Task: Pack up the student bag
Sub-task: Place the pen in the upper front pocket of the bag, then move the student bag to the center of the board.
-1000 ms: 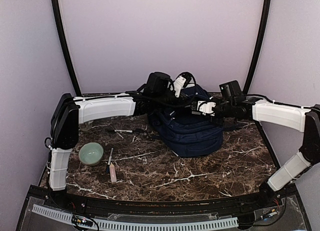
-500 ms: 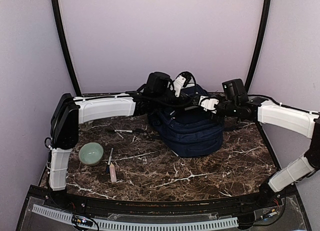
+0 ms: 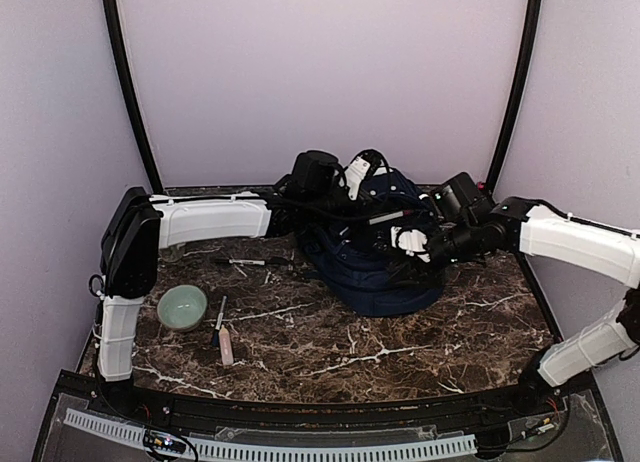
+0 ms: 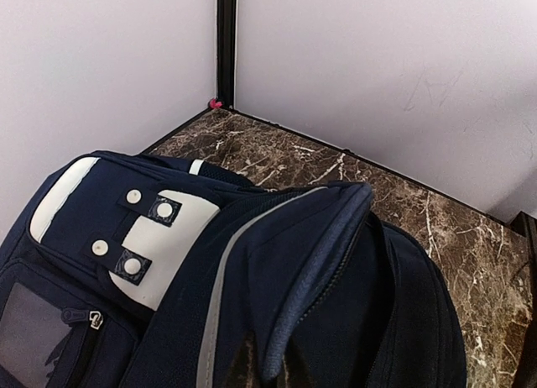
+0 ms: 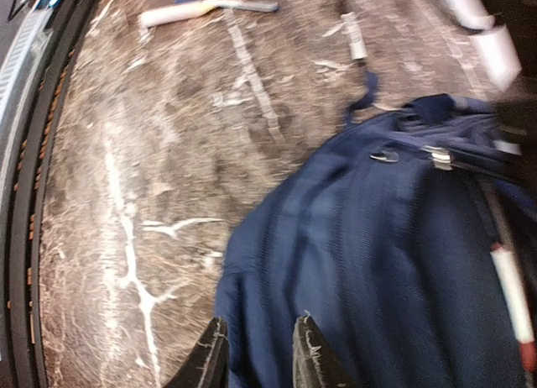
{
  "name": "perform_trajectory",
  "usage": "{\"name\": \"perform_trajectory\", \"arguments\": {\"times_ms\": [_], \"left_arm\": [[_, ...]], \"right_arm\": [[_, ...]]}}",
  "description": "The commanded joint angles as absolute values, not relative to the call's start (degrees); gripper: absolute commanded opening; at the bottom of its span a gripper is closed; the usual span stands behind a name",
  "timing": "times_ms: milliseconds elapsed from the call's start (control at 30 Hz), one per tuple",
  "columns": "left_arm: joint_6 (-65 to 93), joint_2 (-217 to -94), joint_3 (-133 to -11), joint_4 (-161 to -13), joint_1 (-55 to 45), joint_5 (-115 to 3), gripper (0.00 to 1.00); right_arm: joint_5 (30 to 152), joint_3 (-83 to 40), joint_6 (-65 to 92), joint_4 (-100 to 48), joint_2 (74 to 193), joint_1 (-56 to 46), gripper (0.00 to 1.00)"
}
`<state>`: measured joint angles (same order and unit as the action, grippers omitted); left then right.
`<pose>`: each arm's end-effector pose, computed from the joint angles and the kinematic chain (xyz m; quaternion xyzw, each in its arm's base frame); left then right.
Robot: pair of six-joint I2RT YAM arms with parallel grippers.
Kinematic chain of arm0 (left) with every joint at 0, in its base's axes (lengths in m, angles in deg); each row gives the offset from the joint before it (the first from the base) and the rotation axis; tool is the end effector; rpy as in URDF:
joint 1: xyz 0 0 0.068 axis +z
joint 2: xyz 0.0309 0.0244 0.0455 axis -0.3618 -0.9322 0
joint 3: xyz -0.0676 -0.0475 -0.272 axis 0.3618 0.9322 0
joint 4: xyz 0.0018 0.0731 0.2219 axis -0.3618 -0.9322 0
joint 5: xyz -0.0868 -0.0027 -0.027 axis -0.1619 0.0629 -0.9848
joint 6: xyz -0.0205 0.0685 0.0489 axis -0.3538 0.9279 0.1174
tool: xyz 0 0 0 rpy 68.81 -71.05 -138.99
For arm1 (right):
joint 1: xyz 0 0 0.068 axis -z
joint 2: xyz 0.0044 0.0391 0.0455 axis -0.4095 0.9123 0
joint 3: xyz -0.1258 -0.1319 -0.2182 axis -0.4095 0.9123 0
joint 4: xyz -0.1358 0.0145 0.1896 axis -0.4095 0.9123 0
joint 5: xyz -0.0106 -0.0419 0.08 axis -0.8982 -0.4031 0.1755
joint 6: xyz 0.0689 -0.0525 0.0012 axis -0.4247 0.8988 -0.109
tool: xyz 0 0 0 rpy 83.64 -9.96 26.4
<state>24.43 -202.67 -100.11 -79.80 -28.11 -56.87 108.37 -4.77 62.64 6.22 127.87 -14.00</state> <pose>0.3394 -0.4140 0.2907 0.3663 0.6866 -0.3221 0.5391 0.1909 0.1908 0.2668 -0.6494 0.6506 0.1880 0.3458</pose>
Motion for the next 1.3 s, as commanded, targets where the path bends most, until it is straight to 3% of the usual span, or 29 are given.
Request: {"name": "perform_trajectory", "arguments": {"times_ms": [0,200,567,933,1267], "left_arm": [[23.8,-198.3,-99.3,-73.1,-27.4,-57.9,0.00],[24.7,-198.0,-96.9,-73.1,-27.4,-58.1,0.00],[24.8,-202.8,-97.0,-67.7,-27.0,-56.6,0.00],[20.9,-208.4,-101.9,-65.1,-24.3,-59.1,0.00],[14.3,-210.4,-101.4,-62.2,-20.6,-65.2,0.00]], "right_arm": [[107.6,-2.8,61.5,5.1,134.0,-18.3,0.24],[93.8,-0.9,56.8,-3.8,139.6,-18.0,0.13],[77.7,-1.9,49.8,-15.4,144.3,-4.5,0.09],[99.8,1.0,52.9,-2.4,131.7,-12.1,0.24],[98.3,-4.8,50.6,-3.8,146.0,-19.9,0.30]]}}
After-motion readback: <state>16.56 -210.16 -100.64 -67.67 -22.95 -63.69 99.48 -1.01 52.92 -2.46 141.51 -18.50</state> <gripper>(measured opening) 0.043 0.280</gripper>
